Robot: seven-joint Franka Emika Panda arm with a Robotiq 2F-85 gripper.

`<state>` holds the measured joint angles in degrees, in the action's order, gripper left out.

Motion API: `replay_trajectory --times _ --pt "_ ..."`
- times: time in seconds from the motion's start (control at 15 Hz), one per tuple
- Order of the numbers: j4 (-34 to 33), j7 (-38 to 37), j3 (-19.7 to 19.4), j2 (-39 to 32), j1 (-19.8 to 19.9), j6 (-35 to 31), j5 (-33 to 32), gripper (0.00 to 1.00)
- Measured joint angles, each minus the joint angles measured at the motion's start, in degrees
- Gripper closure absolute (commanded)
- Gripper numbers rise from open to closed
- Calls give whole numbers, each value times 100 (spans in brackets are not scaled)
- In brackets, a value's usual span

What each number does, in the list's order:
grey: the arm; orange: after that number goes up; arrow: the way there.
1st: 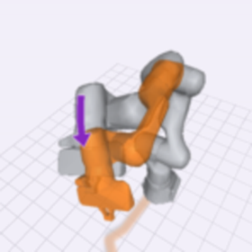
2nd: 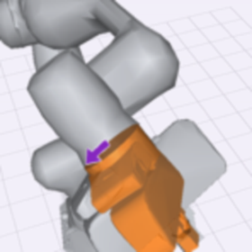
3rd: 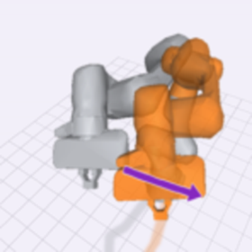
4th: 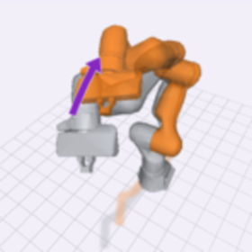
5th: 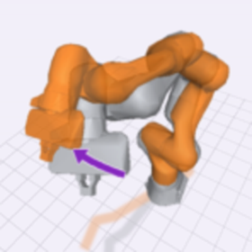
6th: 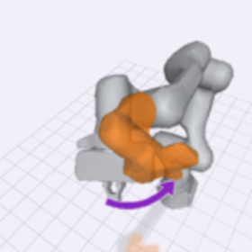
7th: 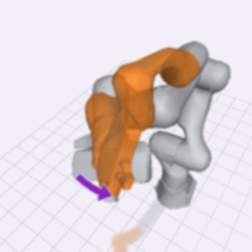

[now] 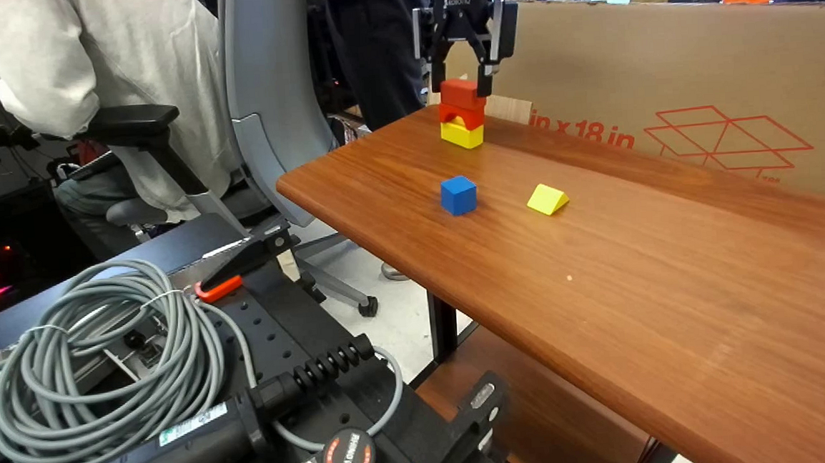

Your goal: Put the orange block on the table

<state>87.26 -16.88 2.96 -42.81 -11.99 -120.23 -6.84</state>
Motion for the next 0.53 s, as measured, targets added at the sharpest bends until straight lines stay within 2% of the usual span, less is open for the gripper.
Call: replay_trajectory --times 0.07,0.53 --pt "-19 21 0 -22 -4 0 0 58" --pt "-110 297 0 26 -38 8 -75 58"
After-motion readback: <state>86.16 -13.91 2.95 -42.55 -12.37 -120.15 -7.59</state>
